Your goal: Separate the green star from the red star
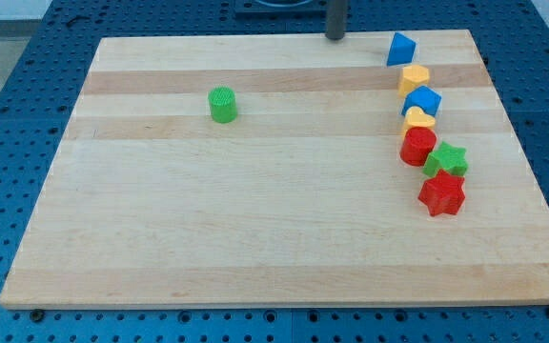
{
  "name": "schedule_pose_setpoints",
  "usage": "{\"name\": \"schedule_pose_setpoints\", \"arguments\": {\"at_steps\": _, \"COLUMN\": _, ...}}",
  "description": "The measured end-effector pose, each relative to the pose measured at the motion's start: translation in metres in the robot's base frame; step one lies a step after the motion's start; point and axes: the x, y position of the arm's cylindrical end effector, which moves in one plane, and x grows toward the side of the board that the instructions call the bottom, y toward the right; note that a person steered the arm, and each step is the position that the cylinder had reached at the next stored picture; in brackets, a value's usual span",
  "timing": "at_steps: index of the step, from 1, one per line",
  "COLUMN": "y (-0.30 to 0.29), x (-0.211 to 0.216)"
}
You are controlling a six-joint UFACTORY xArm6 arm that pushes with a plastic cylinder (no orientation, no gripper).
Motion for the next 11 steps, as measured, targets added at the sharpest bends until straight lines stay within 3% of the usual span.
{"name": "schedule_pose_setpoints", "arguments": {"at_steps": 1, "y": 0.050, "x": 0.000}}
{"name": "schedule_pose_setpoints", "arguments": {"at_steps": 3, "y": 0.236, "x": 0.011}}
{"name": "schedule_pose_setpoints", "arguments": {"at_steps": 4, "y": 0.256, "x": 0.027}}
{"name": "schedule_pose_setpoints", "arguments": {"at_steps": 5, "y": 0.256, "x": 0.076}}
{"name": "schedule_pose_setpoints", "arguments": {"at_steps": 7, "y": 0.250, "x": 0.219}}
{"name": "schedule_pose_setpoints", "arguments": {"at_steps": 11, "y": 0.073, "x": 0.275}}
